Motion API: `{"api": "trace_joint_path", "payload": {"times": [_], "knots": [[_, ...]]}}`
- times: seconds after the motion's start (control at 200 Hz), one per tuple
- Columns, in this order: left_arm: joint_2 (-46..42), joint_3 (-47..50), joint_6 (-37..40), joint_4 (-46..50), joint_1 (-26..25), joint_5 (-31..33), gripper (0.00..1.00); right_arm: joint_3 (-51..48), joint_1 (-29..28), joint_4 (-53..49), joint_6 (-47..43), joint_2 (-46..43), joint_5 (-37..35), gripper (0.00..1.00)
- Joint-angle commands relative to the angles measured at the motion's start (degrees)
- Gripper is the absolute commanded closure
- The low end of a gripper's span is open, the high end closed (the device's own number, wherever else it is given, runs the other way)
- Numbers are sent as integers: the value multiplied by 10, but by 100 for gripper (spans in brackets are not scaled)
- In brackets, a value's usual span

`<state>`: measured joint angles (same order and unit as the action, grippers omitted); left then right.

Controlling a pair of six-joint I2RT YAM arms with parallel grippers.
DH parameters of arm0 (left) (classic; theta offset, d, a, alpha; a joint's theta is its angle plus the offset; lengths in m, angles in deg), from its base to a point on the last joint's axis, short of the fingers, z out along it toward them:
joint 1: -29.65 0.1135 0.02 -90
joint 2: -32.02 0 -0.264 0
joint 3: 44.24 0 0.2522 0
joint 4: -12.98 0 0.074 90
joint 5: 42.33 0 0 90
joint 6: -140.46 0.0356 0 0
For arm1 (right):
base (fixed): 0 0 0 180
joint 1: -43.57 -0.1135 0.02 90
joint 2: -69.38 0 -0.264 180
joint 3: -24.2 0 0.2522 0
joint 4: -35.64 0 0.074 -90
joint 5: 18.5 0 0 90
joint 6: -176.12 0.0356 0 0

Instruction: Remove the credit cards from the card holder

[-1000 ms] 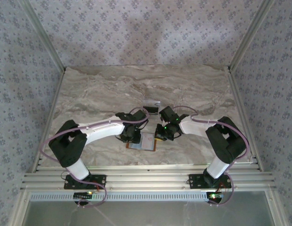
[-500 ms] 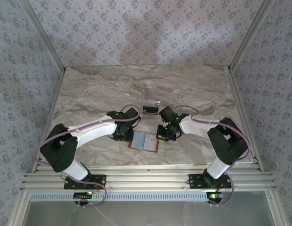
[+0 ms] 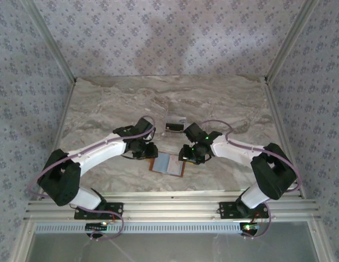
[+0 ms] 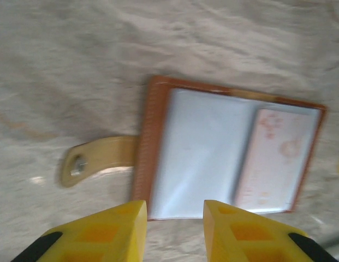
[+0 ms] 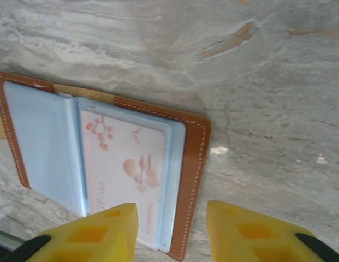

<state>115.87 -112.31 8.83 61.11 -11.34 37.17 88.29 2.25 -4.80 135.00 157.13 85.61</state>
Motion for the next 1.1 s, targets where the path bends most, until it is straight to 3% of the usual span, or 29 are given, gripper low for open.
{"api": "trace_joint_path", "payload": {"times": [0.0,0.395,0.78,1.094], "knots": [[15,2,-18,-64,-3,-72,67,-14,-11,30,44,-8,8,60],[48,-22,-12,-64,-8,-74,68,-19,-28,74,81,53,11,66],[83,-37,-20,-77,-27,-98,71,2,-24,24,37,88,-24,80],[123,-50,-36,-92,-42,-105,76,0,-6,12,11,93,-25,84]]}}
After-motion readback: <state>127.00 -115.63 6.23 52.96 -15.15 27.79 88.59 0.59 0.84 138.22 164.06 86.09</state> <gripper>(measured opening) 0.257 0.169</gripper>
